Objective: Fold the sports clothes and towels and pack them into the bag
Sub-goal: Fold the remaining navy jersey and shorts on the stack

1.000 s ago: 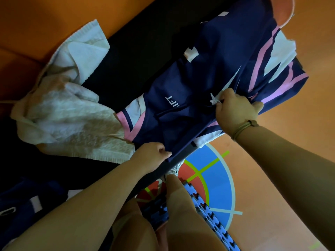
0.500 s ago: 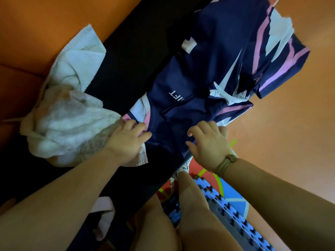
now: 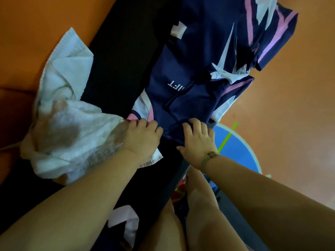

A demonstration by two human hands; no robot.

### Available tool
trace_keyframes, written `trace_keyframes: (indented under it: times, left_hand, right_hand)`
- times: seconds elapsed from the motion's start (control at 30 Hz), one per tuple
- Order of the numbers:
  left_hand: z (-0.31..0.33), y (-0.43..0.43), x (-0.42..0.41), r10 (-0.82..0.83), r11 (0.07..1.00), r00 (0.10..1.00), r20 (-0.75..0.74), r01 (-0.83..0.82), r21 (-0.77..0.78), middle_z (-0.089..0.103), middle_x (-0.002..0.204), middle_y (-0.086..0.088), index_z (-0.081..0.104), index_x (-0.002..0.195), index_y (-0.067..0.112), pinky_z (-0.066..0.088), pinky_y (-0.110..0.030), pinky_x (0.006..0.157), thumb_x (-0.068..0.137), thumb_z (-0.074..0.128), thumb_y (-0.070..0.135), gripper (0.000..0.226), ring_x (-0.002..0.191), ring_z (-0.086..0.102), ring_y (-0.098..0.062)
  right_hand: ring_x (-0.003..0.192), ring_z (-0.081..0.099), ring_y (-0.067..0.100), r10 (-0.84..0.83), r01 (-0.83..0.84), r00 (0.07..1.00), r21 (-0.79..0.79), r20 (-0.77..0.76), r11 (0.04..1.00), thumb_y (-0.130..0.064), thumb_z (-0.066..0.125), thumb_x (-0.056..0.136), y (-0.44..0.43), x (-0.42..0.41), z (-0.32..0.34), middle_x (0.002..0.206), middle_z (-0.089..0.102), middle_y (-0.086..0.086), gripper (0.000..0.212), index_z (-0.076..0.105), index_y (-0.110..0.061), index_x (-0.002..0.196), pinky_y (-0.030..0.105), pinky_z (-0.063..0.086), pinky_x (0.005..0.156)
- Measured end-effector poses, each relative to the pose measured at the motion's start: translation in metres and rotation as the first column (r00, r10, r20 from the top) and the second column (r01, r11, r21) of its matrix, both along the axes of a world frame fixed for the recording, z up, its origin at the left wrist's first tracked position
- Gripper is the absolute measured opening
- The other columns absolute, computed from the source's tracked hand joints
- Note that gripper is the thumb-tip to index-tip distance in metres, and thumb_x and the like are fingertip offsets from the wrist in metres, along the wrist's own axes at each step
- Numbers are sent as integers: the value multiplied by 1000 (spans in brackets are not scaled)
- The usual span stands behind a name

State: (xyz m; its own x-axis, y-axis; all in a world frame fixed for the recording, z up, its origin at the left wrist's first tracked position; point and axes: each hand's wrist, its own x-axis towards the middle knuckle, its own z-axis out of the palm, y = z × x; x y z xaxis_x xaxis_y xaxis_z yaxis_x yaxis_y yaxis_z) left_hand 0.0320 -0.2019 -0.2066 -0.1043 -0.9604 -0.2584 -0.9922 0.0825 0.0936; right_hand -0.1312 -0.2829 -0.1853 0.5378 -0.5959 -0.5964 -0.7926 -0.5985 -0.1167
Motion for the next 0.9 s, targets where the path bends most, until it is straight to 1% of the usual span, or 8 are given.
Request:
trace_keyframes:
  times: [0.1,0.17,0.23,0.33,0.47,0.57,0.73,0.9]
  left_hand:
    - [3,-5,10,-74,989,995,-73,64,-131,50,60,-5,58,64,12,43,-34,57,73,42,19,19,49,49,-25]
    - [7,-1,15,-111,973,988,-108,86,-213,50,62,-2,58,66,14,43,-35,60,75,45,18,16,50,49,-24]
    - [12,5,20,-133,965,981,-141,96,-244,53,66,-1,61,72,14,45,-38,65,81,45,20,19,55,52,-23]
    - [13,14,31,-152,964,981,-119,121,-238,58,73,-3,62,79,13,46,-40,69,90,42,25,26,63,55,-24]
    - [2,16,43,-176,965,980,-90,154,-212,59,78,-9,62,84,10,47,-41,69,89,46,30,26,71,55,-30]
    - [-4,10,39,-175,976,977,-122,156,-152,62,95,-14,62,86,11,49,-45,72,80,59,24,15,92,49,-34]
    - [-2,-1,28,-51,997,982,-184,60,42,65,112,-16,67,88,8,52,-48,75,61,80,17,32,104,62,-40]
    - [-3,0,28,8,999,965,-262,-16,-30,70,107,-10,62,94,12,53,-43,74,76,55,19,21,99,66,-36]
  right_hand:
    - [127,30,34,-39,39,998,3,-43,999,-52,67,75,5,5,-1,146,24,13,85,30,-13,141,50,25,102]
    - [113,45,36,-55,54,998,-39,-27,998,-52,78,59,7,9,-2,134,43,16,87,47,-10,128,51,36,92]
    - [95,56,34,-24,26,1000,-130,18,991,-38,81,52,8,9,-7,117,58,16,69,60,-10,112,45,42,80]
    - [88,63,31,41,-8,986,-199,163,980,-16,56,65,1,7,-4,109,65,12,34,67,-13,97,39,37,77]
    - [95,67,31,132,-93,965,-176,226,980,-13,40,74,-5,-1,-4,107,69,12,33,70,-9,87,41,51,75]
    - [94,69,32,204,-172,961,-174,186,970,-12,37,74,-6,-6,1,105,71,13,36,71,-7,85,47,54,76]
    - [81,70,34,155,-138,971,-101,181,985,-3,43,68,-18,-2,18,96,72,14,36,69,-4,92,41,56,66]
    - [101,57,34,160,-161,987,79,19,984,-2,40,86,-34,2,36,120,58,7,45,46,-15,128,36,46,75]
